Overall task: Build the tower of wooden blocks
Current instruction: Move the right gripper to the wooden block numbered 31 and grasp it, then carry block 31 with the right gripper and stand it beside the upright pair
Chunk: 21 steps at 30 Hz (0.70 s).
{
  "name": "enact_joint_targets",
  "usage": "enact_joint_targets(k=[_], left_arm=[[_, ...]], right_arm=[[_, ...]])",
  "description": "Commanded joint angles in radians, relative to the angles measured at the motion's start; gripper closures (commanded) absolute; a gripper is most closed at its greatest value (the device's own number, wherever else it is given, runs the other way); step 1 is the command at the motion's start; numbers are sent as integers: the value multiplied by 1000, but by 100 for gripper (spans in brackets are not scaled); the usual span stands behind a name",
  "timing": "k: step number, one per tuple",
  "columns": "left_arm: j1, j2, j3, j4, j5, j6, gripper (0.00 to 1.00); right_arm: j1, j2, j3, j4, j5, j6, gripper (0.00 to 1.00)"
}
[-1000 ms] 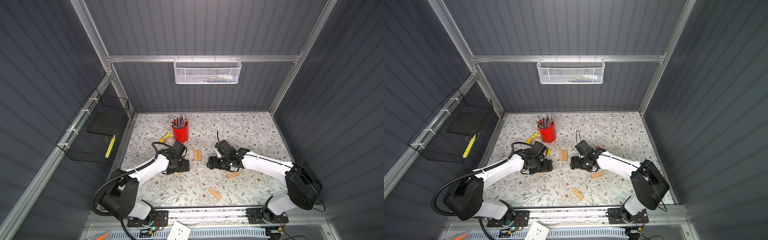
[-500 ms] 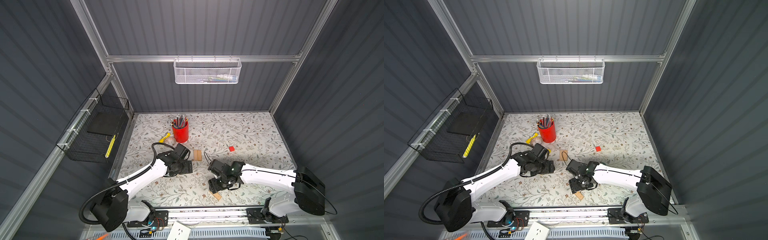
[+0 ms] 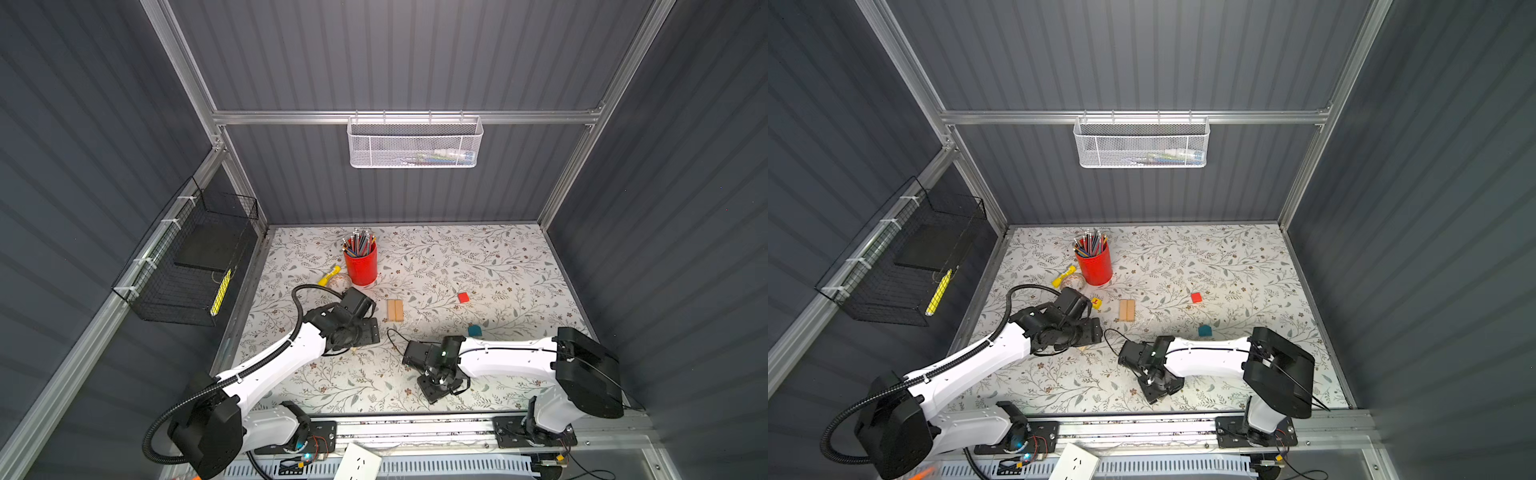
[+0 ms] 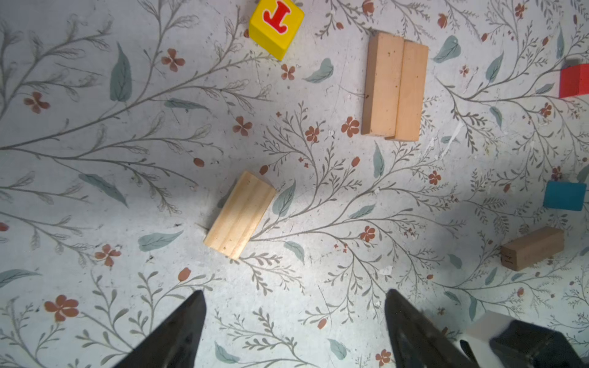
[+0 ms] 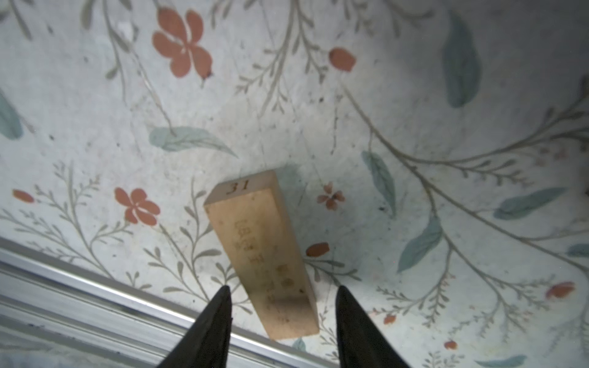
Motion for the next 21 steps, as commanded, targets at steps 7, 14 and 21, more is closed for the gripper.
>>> enact_joint_targets(k=[7,14,21], left_arm=[[-1,-25,-29,-30,-52,-27,12],[-1,-31,-39,-26,-60,-31,12],[16,-54,-39,-10,-58,-27,12]], right_arm=[[0,42,44,-21,58,-20,64],[-1,43,52,-29,65,-22,75],[-64,-11,107,-67,69,8,78]])
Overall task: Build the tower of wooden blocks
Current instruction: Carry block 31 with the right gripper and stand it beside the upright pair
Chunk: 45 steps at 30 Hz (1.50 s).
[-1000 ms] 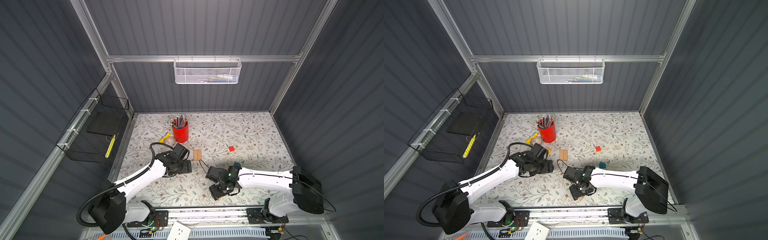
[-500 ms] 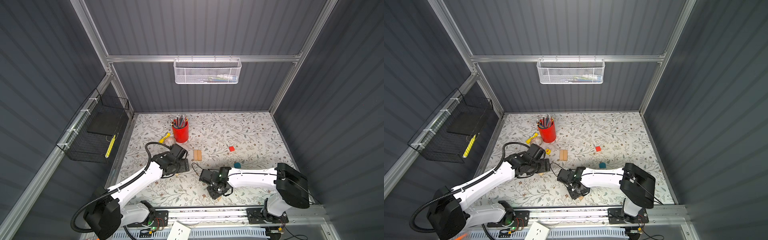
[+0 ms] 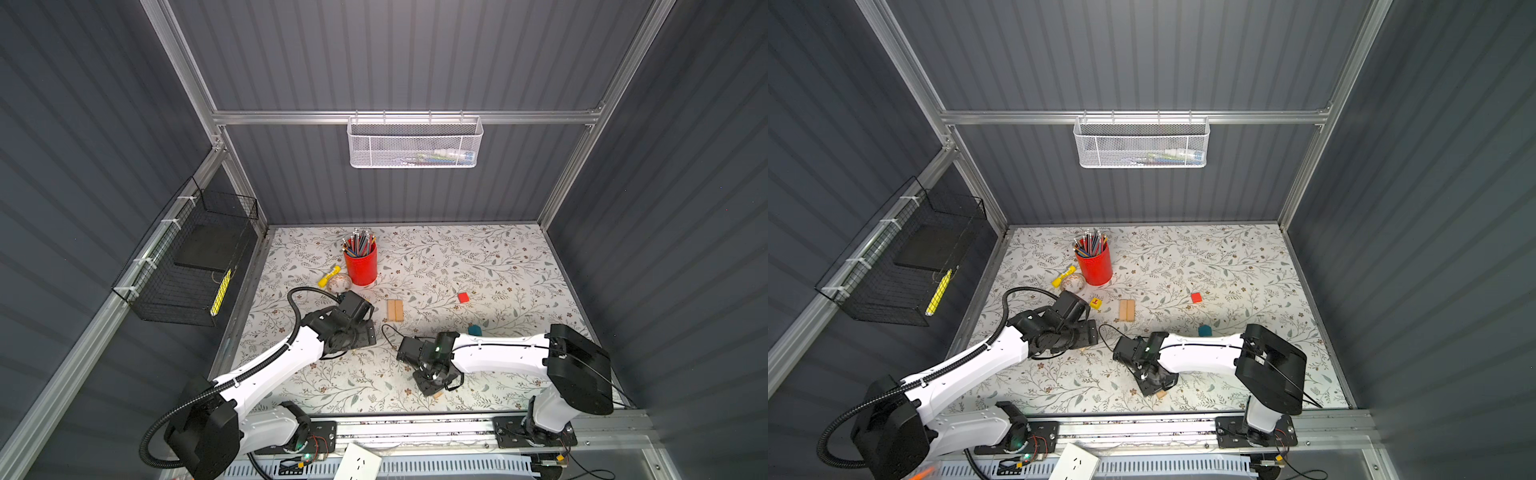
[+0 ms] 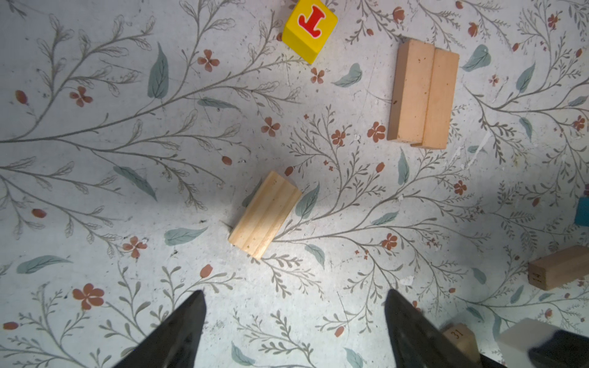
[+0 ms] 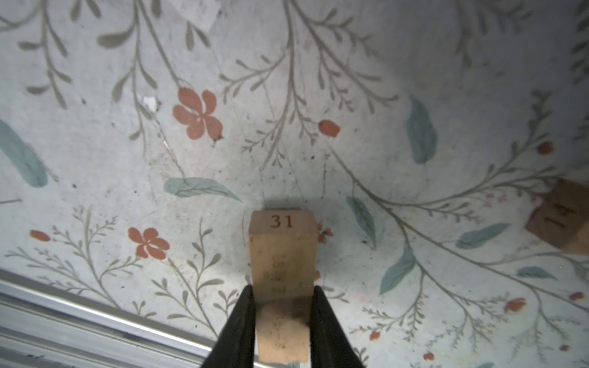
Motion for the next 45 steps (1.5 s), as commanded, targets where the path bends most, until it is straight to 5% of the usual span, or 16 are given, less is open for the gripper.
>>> enact_joint_targets(k=[1,7,14,28,45], left_arm=[[21,-34,-6,2,-4,-4,12],[78,-49,1,62,38,30,13],[124,-3,28,113,50,60,15],[264,30,17,192,133,96,18],[303,21,-9,207,150,99,19]], right_arm=[[-54,-52,54,-49,19,30,78],[-171,-26,200,-60,-8,43,79],[-259,183,479,-103,2,49,81],[-286,503,874,-203,62,161,83],[-306,647,1019,-233,83,182,82]])
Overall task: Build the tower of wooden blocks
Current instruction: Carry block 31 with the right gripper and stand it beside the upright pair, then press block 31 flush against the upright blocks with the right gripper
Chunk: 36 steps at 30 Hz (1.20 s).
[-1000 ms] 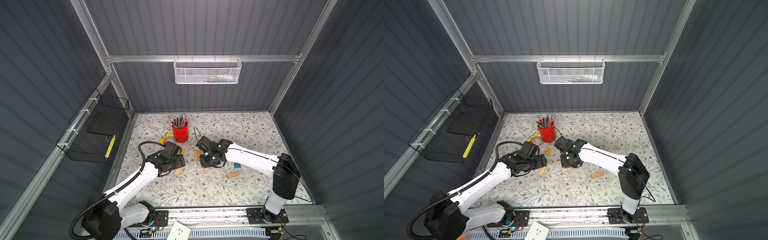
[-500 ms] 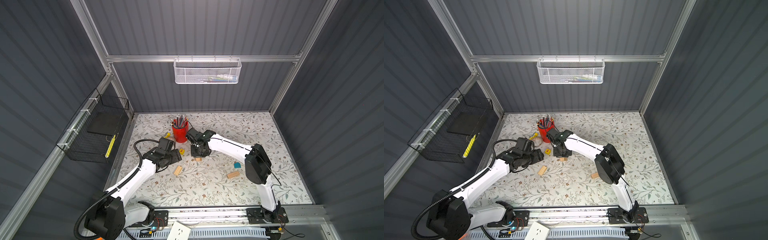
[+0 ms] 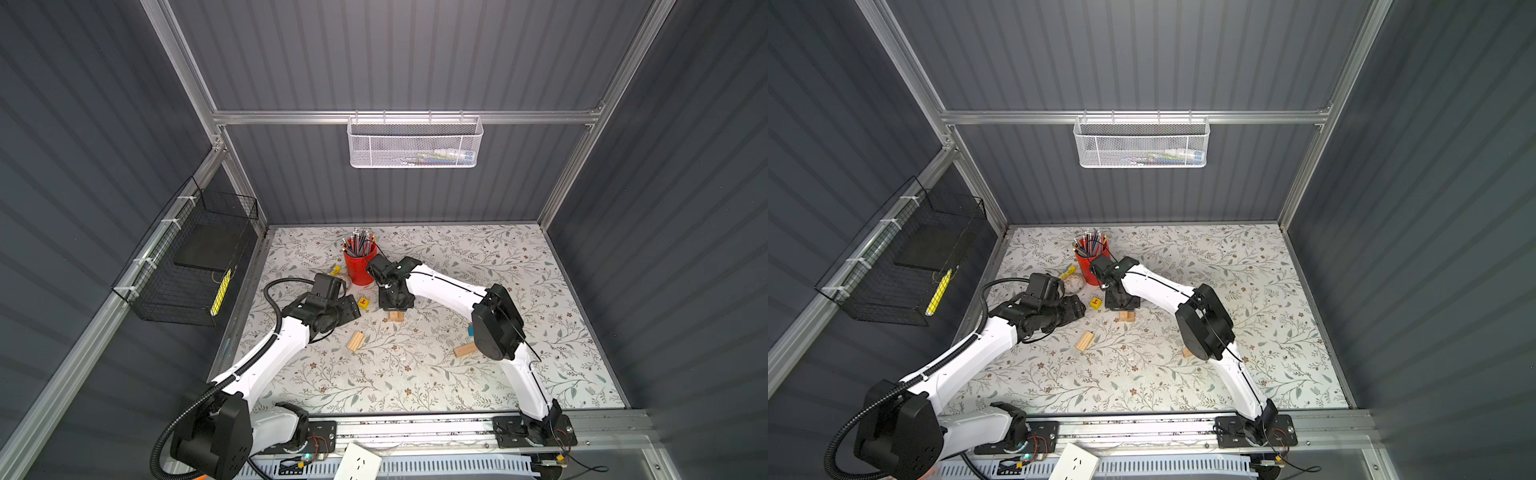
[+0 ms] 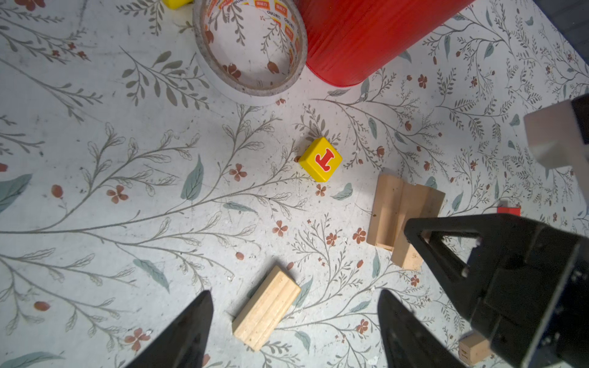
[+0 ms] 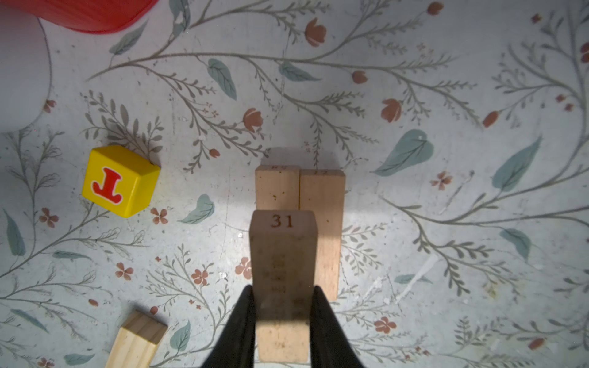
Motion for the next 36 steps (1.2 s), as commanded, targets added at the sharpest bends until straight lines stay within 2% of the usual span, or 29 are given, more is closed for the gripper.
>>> enact_joint_targets(k=[1,17,28,36], left_arm=[[9,-1,-11,3,16,20,19],[11,8,-21,12,26,13,19],[11,11,-14,12,38,10,20],[11,10,-9,3,49,8,21]], right_arm=[[-4,23,28,-26,14,23,83],[-6,81,68,-32,-3,34,81],[-7,81,96,-38,3,25,66],[-11,57,84,-50,-7,8,63]])
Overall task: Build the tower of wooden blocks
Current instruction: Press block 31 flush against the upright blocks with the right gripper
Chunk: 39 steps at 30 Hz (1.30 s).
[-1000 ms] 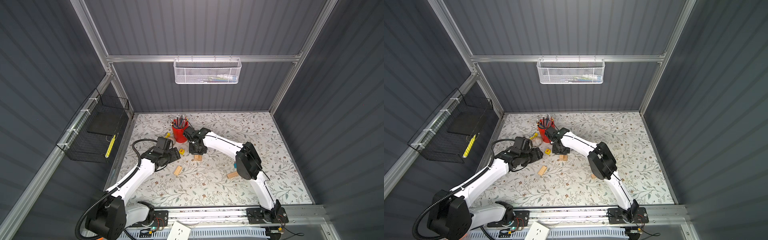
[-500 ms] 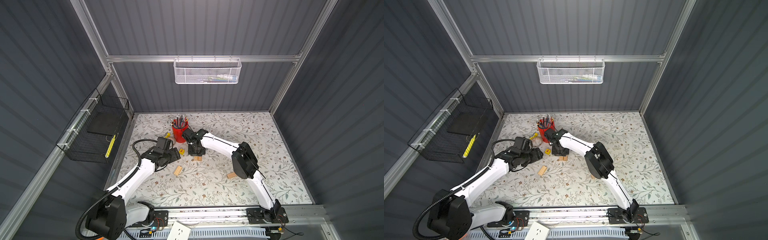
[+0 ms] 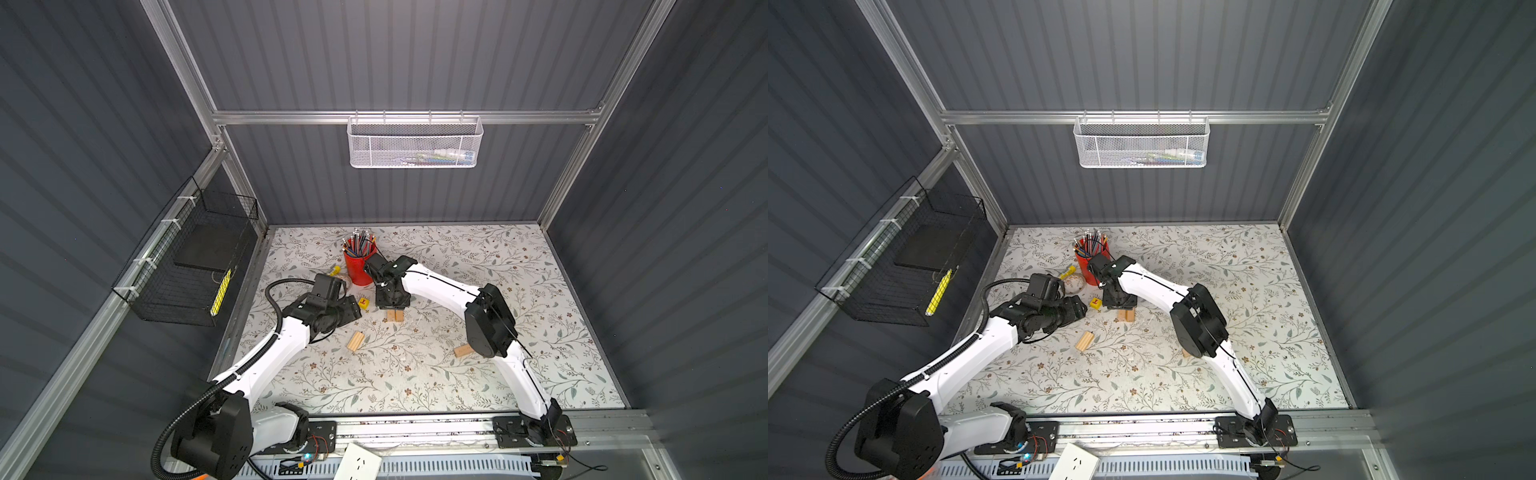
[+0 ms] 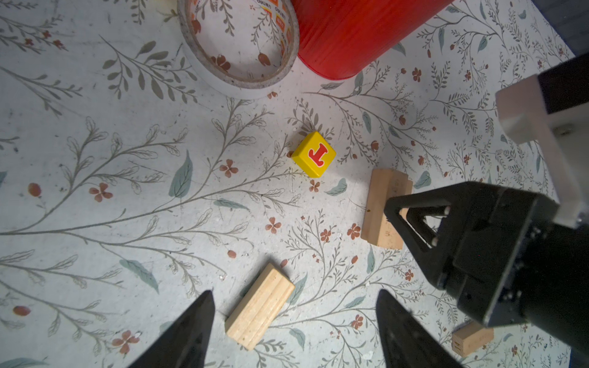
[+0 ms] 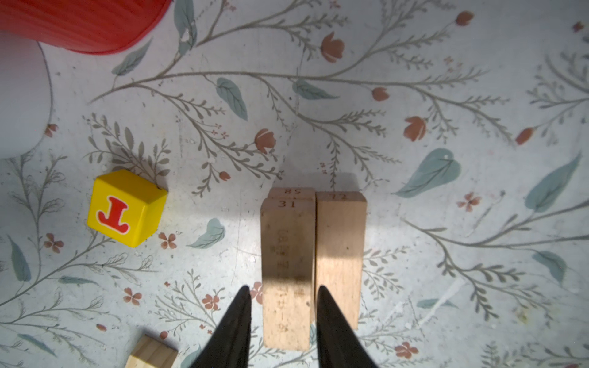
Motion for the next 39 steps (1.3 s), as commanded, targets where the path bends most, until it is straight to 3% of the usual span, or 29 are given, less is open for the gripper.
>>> enact_joint_targets(k=[1,9,20,39], left_arm=[[6,6,-2,-5,25,9,21],[6,36,6,21,67,14,26],[5,25,-7,14,46,7,26],[6,29,-11,8,35,14,26]], right_arm=[[-4,-24,-9,-26,2,-10,62],[11,-112,-139,27,-30,-23,59],[17,-45,-87,24,-22,-32,57],[10,-2,-43,12,-2,-50,68]])
